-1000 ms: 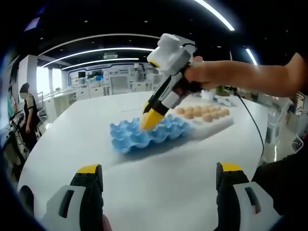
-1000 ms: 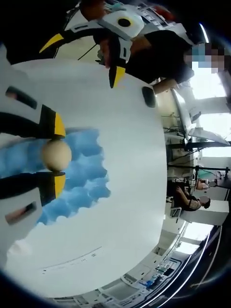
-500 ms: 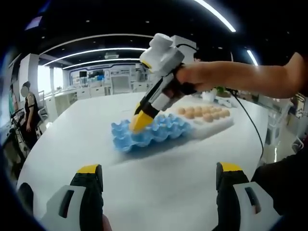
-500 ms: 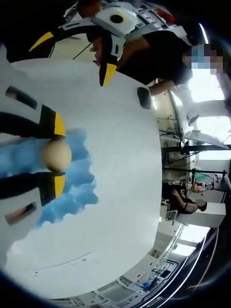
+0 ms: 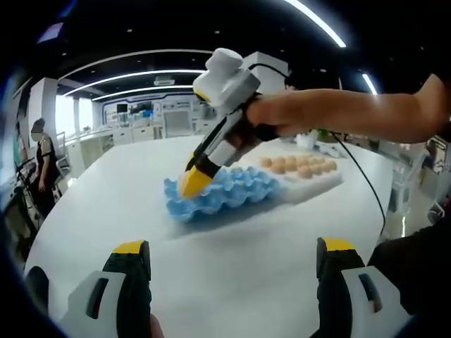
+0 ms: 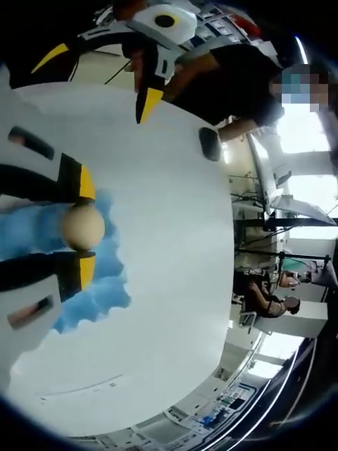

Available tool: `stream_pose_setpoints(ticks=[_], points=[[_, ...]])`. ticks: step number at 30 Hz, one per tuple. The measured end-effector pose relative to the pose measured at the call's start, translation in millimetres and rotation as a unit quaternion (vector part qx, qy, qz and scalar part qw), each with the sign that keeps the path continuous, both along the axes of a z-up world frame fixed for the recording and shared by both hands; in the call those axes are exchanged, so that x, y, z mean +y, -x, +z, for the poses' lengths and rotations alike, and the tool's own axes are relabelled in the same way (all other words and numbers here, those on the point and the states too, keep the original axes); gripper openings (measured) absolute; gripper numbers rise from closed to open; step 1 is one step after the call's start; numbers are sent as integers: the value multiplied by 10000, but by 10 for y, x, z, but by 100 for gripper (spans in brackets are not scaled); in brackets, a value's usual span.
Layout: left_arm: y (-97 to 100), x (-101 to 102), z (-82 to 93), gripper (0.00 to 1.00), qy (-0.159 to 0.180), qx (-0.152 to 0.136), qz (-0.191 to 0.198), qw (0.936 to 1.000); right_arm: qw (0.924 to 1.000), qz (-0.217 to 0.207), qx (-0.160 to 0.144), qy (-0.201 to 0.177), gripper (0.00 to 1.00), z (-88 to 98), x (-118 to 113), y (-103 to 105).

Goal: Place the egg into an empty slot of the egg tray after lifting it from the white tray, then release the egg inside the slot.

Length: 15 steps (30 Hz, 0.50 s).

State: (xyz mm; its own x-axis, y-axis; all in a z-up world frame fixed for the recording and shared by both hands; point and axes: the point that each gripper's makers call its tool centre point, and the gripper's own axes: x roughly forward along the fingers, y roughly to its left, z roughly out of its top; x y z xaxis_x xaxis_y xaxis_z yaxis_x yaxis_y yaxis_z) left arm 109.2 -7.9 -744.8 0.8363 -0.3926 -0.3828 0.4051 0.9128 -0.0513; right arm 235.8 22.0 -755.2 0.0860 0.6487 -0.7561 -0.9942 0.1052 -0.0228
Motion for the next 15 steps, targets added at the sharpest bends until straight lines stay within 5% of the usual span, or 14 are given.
stream_pose_setpoints(ticks=[15], points=[[-21,-34,-9,100,21,8,-22,10000,9999,102,-1,121,27,-156,100,3]])
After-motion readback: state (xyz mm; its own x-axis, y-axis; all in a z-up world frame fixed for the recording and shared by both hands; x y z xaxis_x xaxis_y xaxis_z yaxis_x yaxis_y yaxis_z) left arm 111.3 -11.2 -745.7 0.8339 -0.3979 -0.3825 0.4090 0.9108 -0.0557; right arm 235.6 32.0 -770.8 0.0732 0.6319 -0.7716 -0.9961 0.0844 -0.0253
